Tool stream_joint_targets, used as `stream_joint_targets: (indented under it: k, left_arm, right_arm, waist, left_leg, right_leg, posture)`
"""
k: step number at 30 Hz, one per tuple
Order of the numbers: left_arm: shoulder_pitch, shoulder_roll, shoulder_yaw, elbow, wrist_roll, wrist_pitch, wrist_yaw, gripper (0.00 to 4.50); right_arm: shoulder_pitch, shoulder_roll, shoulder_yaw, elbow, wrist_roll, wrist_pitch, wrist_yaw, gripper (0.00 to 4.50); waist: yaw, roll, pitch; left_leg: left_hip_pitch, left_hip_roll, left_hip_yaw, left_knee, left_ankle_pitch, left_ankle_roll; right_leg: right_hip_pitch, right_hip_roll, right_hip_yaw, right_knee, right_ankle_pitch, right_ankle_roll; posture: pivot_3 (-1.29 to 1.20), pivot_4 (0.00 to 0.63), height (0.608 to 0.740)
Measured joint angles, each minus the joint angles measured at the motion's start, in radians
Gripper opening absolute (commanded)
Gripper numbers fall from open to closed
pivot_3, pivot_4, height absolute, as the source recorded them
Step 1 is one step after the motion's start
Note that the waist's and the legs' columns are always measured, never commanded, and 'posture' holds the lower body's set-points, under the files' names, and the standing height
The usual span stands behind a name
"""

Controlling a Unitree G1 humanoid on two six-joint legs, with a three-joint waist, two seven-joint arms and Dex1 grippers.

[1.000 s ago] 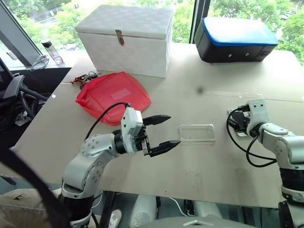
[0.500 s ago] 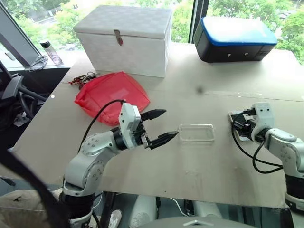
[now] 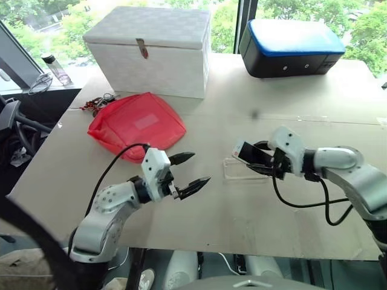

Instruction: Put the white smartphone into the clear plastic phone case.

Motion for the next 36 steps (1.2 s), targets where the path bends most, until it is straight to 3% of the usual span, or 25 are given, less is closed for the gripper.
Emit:
stream_joint_targets:
  k: [6, 16, 27, 36]
  left_arm:
    - [0.017, 0.01, 0.025, -0.004, 0.0, -0.008, 0.023, 4.5]
    - [0.027, -0.011, -0.008, -0.006, 0.003, -0.018, 0.055, 4.5]
    - [0.0, -0.011, -0.029, -0.006, 0.021, -0.027, 0.059, 4.5]
    - [-0.029, -0.015, -0.042, -0.006, 0.021, -0.017, 0.089, 4.5]
  right_arm:
    - [-0.052, -0.004, 0.145, 0.163, -0.162, -0.178, 0.125, 2.76]
    - [-0.138, 0.01, 0.179, 0.28, -0.257, -0.271, 0.228, 2.76]
    - [-0.229, 0.0, 0.227, 0.383, -0.365, -0.493, 0.409, 2.76]
    - [-0.266, 0.028, 0.23, 0.426, -0.396, -0.389, 0.482, 2.76]
  waist:
    - [0.004, -0.001, 0.0]
    - [0.0, -0.002, 0.0]
    - [0.005, -0.001, -0.001]
    - [0.023, -0.002, -0.001]
  left_leg:
    - [0.0, 0.0, 0.0, 0.0, 0.0, 0.0]
    - [0.001, 0.0, -0.001, 0.001, 0.0, 0.0]
    - [0.002, -0.001, -0.002, 0.001, 0.0, 0.0]
    - [0.016, -0.001, -0.002, -0.001, 0.0, 0.0]
  right_leg:
    - [0.0, -0.005, -0.001, 0.001, 0.0, 0.0]
    - [0.001, -0.007, -0.002, 0.001, 0.0, 0.0]
    - [0.003, -0.008, -0.004, 0.0, 0.0, 0.0]
    - [0.017, -0.012, -0.007, -0.001, -0.001, -0.002]
  posture:
    - [0.0, 0.15, 0.74]
    - [0.0, 0.15, 0.74]
    - [0.0, 0.15, 0.74]
    - [0.0, 0.15, 0.74]
